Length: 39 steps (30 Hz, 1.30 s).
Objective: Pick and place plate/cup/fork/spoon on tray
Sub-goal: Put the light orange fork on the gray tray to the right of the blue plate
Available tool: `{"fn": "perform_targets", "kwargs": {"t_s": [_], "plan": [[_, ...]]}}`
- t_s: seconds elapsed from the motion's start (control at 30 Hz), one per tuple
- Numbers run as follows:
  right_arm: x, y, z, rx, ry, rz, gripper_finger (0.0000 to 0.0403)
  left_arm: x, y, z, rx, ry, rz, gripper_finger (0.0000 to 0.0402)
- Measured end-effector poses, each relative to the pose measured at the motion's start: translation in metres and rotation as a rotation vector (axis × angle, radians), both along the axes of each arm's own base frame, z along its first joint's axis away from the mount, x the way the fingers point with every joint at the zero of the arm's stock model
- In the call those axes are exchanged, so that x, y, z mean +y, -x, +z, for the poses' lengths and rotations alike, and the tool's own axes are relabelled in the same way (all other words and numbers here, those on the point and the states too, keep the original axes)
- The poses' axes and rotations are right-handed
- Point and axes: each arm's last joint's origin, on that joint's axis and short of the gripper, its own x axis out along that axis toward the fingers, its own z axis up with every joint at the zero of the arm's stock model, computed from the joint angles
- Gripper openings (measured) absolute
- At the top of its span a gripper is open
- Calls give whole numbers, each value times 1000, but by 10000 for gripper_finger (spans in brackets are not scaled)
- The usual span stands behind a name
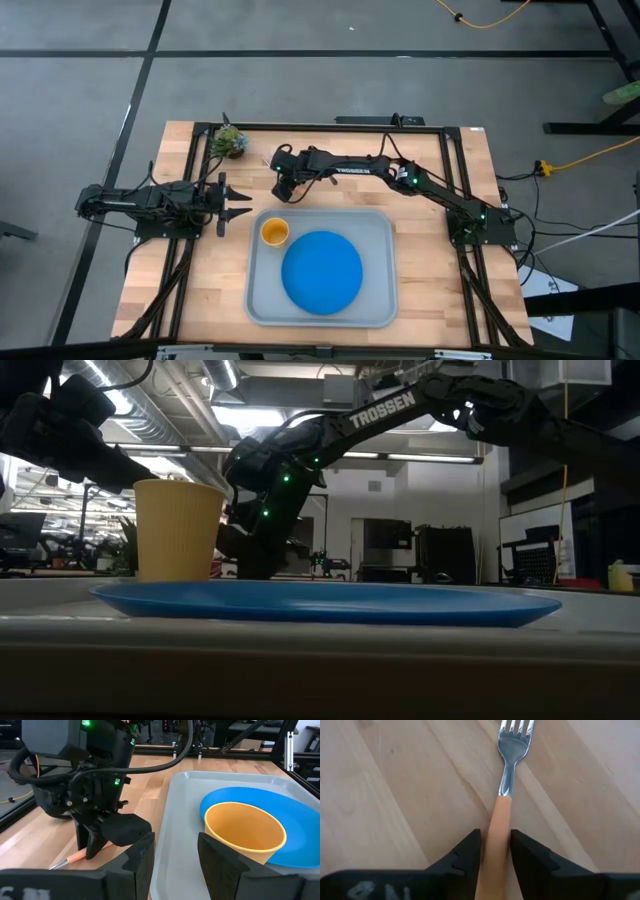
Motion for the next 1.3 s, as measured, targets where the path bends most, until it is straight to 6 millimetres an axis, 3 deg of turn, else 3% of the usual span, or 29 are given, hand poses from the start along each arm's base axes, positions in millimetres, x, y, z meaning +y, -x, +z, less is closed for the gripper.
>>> {"fn": "perform_targets", "kwargs": {"t_s": [0.33,0.67,0.77,0.93,0.97,1.07,1.2,1.3], "plan": [[0,0,1,-14,-24,-26,54,0,0,0,0,0,0,143],[-1,1,9,-3,-12,-84,53,0,0,0,0,0,0,143],[-2,2,34,-8,54,-115,53,0,0,0,0,0,0,143],[9,26,111,-62,98,-174,53,0,0,0,0,0,0,143],[14,32,119,-37,101,-187,53,0,0,0,0,0,0,143],[35,51,144,22,109,-206,53,0,0,0,0,0,0,143],[73,79,194,-10,170,-235,53,0,0,0,0,0,0,143],[105,94,206,17,211,-265,53,0,0,0,0,0,0,143]]}}
